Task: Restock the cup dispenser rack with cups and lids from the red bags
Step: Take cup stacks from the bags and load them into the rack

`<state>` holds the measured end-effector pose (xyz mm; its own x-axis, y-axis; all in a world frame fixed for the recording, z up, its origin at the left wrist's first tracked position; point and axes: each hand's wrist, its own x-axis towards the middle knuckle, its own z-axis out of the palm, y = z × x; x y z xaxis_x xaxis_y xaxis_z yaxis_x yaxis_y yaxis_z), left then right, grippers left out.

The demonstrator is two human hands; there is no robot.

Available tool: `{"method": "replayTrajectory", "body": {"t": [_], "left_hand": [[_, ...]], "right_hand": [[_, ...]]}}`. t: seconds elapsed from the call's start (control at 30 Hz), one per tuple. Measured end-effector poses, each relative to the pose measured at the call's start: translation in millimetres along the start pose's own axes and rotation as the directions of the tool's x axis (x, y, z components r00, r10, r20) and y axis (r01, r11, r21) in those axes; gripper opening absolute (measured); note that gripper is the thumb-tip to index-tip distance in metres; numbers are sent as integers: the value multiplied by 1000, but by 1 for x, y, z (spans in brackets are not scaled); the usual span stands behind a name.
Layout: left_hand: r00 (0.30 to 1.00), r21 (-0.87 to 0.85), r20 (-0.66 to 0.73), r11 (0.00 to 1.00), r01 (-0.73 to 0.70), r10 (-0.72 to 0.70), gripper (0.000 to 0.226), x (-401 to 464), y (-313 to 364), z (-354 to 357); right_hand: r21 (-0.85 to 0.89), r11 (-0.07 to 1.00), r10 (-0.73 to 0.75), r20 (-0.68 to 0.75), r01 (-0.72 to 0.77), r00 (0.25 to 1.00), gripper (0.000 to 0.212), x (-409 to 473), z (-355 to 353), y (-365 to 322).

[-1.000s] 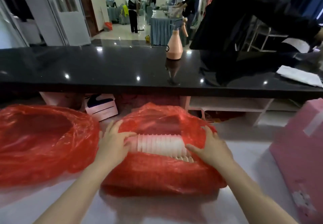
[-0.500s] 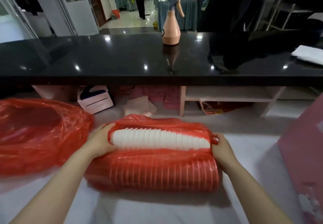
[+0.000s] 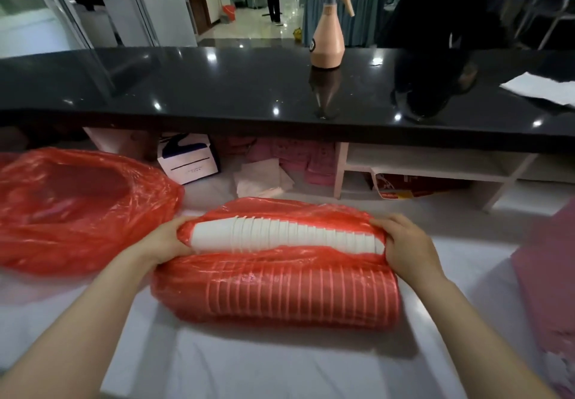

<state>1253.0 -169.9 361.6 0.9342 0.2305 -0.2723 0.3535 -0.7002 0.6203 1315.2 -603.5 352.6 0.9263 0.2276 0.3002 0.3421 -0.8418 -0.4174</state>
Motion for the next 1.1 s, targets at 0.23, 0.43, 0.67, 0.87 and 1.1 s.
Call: {"method": "replayTrajectory", "body": {"t": [0.23, 0.43, 0.67, 0.87, 1.1], "left_hand": [[987, -291, 144, 950, 114, -74, 82, -7, -18, 2], [994, -306, 101, 950, 66, -36, 81, -13, -24, 5], [997, -281, 69, 960, 1, 19, 70, -16, -27, 5], [996, -240, 71, 970, -29, 47, 67, -15, -27, 5], [996, -104, 26, 991, -85, 88, 65, -16, -27, 7]], "right_hand": [[294, 928, 171, 214, -231, 962, 14, 13, -5, 4], [416, 822, 350, 172, -390, 921, 12, 20, 1, 1], [579, 530, 537, 336, -619, 774, 12, 34, 9, 7], [383, 734, 522, 209, -561, 827, 14, 25, 17, 3], [-2, 892, 434, 282, -452, 856, 31, 17, -16, -4]]}}
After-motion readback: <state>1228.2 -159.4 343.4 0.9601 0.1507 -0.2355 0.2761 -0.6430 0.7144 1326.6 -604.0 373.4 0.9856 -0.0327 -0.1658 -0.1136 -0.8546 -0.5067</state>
